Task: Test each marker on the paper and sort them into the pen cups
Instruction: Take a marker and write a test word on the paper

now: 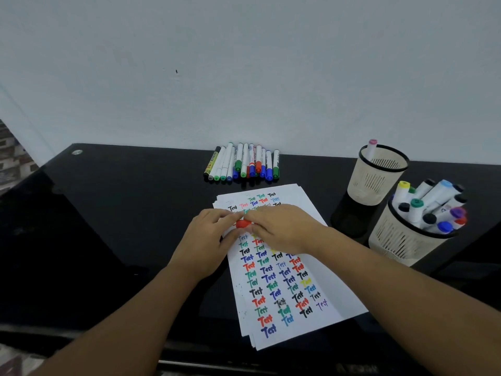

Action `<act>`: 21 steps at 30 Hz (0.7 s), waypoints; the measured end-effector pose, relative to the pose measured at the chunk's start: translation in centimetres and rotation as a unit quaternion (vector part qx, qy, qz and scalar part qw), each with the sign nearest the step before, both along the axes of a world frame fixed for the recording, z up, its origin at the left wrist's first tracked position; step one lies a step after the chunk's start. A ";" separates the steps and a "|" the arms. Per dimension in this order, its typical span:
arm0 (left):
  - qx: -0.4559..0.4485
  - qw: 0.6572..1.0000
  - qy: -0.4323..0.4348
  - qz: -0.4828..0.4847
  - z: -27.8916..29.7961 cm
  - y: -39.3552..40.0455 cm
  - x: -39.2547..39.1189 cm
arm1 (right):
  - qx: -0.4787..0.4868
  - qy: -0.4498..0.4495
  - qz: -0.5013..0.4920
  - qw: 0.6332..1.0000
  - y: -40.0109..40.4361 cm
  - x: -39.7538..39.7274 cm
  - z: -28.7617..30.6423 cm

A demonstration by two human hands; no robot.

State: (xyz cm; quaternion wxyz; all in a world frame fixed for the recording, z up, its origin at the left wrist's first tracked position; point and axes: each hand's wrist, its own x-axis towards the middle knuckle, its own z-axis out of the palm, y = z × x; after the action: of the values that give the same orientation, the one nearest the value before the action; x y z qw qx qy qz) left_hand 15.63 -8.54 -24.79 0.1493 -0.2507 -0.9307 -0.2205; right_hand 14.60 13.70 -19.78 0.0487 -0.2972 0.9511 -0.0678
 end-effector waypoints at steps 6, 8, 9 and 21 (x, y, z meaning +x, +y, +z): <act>-0.010 1.000 0.012 -0.013 0.0 -0.1 0.1 | 0.071 0.052 -0.010 0.996 0.1 0.1 0.4; -0.013 1.000 0.006 -0.014 0.0 -0.1 0.1 | 0.080 0.049 -0.013 0.996 0.2 0.2 0.5; -0.012 1.000 0.006 -0.014 0.0 -0.1 0.1 | 0.082 0.043 -0.015 0.996 0.2 0.2 0.5; -0.085 0.988 -0.129 0.016 0.8 0.4 0.1 | -0.340 -0.046 -0.245 0.907 2.9 0.2 0.8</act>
State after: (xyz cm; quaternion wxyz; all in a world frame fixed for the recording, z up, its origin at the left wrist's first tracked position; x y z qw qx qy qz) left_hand 15.70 -8.11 -23.98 0.0099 -0.2170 -0.9614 -0.1689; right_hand 14.77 16.62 -18.93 -0.0303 -0.0504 0.9100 -0.4105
